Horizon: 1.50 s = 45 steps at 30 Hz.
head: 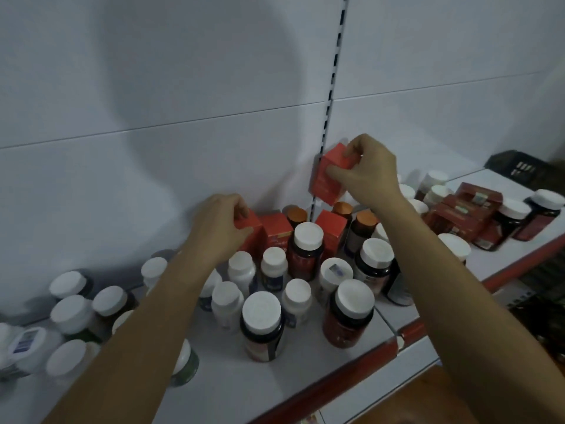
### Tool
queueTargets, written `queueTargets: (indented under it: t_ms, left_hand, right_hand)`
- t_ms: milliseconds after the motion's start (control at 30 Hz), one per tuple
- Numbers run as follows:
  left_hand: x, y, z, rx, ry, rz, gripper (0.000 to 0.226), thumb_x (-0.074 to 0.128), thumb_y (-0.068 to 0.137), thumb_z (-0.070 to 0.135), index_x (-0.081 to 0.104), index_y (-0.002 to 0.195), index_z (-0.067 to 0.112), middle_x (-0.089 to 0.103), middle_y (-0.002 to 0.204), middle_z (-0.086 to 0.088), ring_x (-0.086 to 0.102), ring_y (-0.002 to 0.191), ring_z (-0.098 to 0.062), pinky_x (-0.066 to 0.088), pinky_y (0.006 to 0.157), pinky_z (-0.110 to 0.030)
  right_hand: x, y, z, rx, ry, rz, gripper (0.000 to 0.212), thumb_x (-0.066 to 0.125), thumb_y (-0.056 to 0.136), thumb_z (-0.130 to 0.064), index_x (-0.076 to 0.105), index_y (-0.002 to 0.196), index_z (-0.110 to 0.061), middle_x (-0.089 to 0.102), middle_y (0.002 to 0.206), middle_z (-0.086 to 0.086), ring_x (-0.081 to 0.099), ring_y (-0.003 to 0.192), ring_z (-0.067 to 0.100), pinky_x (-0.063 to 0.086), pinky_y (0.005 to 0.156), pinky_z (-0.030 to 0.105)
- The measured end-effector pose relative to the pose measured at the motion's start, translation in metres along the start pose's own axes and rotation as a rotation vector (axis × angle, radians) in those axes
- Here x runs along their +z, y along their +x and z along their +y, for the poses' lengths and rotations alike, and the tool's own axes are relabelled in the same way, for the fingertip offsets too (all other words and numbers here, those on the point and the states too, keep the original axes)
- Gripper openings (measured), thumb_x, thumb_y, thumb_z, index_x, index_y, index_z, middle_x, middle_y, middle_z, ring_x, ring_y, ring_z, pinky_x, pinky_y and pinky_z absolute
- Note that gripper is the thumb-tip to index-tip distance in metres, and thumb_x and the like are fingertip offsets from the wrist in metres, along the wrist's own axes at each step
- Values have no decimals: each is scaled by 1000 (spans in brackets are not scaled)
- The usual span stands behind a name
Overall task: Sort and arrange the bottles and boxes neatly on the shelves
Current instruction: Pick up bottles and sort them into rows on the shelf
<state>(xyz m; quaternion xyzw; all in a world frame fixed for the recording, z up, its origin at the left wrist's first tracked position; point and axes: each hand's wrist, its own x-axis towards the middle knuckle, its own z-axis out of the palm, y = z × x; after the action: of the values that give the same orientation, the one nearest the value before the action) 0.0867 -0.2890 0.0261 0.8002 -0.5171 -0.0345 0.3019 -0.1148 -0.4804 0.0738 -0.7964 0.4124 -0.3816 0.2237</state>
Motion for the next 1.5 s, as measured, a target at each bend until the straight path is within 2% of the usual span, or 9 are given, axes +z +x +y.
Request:
queueTargets:
  t_ms: [100, 300, 600, 900, 1000, 1133, 1300, 1400, 1500]
  left_hand:
    - [3, -1, -2, -33, -7, -56, 21, 83, 76, 15, 71, 92, 18, 68, 98, 0, 63, 92, -20, 53, 86, -38]
    - [-5, 0, -9, 0, 34, -145, 16, 80, 77, 22, 71, 86, 31, 59, 89, 15, 62, 87, -12, 50, 79, -30]
    - [-18, -15, -20, 170, 133, -271, 29, 66, 94, 31, 70, 122, 26, 59, 116, 7, 59, 102, -15, 48, 91, -32]
    - [-41, -29, -25, 216, 231, -395, 34, 47, 104, 33, 65, 124, 13, 61, 134, -3, 52, 125, -23, 43, 104, -44]
    - [-66, -37, -42, 166, 315, -374, 37, 43, 105, 36, 59, 133, 19, 56, 141, -1, 49, 129, -22, 44, 105, -43]
    - [-121, -59, -84, 81, 437, -368, 42, 42, 106, 38, 51, 144, 23, 46, 152, 1, 41, 137, -23, 38, 111, -43]
    - [-209, -115, -163, -95, 527, -276, 43, 44, 104, 37, 48, 146, 26, 44, 155, 0, 39, 139, -25, 36, 112, -43]
    - [-263, -163, -212, -258, 560, -241, 46, 46, 104, 37, 44, 149, 27, 37, 160, 1, 36, 142, -27, 34, 114, -45]
    - [-311, -216, -253, -405, 573, -190, 45, 45, 103, 40, 45, 147, 30, 41, 156, -1, 41, 137, -29, 38, 110, -47]
  right_hand:
    - [10, 7, 2, -32, -97, -81, 33, 82, 73, -27, 53, 89, -21, 62, 96, 1, 55, 88, 20, 33, 59, 17]
    - [18, 8, -4, -64, -173, -75, 34, 82, 72, -32, 56, 88, -17, 63, 96, 7, 56, 86, 23, 31, 59, 18]
    - [25, -8, -9, -75, -174, 67, 38, 80, 73, -41, 51, 80, -17, 51, 87, 4, 44, 71, 16, 27, 58, 19]
    - [48, -26, -15, 80, -517, -271, 54, 70, 83, -60, 58, 105, -12, 60, 110, 15, 55, 102, 35, 47, 81, 40]
    - [49, -35, -31, 86, -609, -249, 52, 60, 90, -61, 62, 107, -12, 59, 114, 17, 51, 109, 39, 49, 88, 47]
    - [64, -45, -84, -41, -686, -245, 31, 58, 95, -42, 60, 111, -15, 56, 120, 15, 47, 116, 40, 44, 91, 53]
    - [118, -75, -195, -277, -596, -425, 33, 60, 92, -44, 62, 114, -19, 62, 118, 9, 53, 116, 37, 47, 97, 50]
    - [160, -101, -258, -434, -702, -544, 34, 56, 93, -49, 58, 106, -17, 64, 115, 10, 59, 109, 35, 49, 94, 44]
    - [200, -129, -316, -587, -694, -680, 43, 54, 95, -51, 56, 123, -19, 62, 122, 9, 60, 108, 33, 47, 85, 39]
